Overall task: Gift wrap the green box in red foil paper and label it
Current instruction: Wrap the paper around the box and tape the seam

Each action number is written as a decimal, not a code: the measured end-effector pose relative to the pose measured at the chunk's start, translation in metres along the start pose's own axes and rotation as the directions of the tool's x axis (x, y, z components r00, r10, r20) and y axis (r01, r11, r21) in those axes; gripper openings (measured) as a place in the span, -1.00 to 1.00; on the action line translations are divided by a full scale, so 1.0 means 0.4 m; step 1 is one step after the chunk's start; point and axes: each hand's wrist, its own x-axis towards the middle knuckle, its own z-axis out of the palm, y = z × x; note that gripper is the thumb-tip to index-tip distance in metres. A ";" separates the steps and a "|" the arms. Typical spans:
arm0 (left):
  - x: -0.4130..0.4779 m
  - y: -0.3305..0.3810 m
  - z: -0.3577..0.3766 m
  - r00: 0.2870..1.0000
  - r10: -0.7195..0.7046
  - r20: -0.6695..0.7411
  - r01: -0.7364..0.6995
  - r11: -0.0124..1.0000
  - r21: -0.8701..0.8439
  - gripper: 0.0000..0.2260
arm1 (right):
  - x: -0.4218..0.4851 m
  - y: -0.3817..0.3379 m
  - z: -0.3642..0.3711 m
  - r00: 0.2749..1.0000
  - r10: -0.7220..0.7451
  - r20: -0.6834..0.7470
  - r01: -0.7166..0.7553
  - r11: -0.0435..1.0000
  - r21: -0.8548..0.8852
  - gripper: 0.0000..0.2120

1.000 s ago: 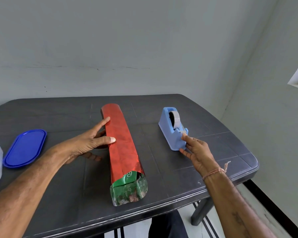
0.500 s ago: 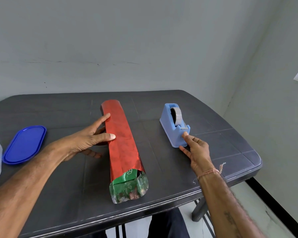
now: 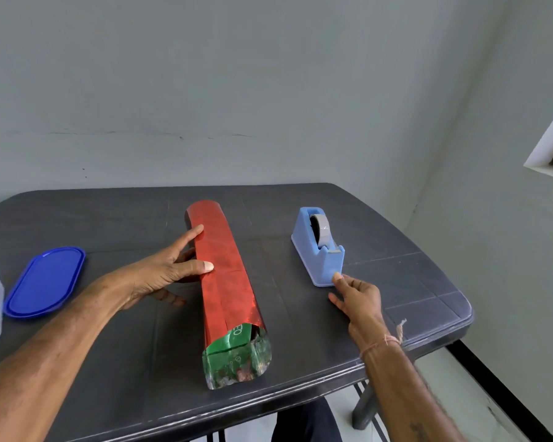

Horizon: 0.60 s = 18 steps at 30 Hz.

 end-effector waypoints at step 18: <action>0.016 -0.017 -0.020 1.000 0.018 0.011 -0.019 0.999 0.048 -0.11 | -0.123 -0.330 0.419 0.337 0.132 0.932 0.794 0.492 -0.356 -0.62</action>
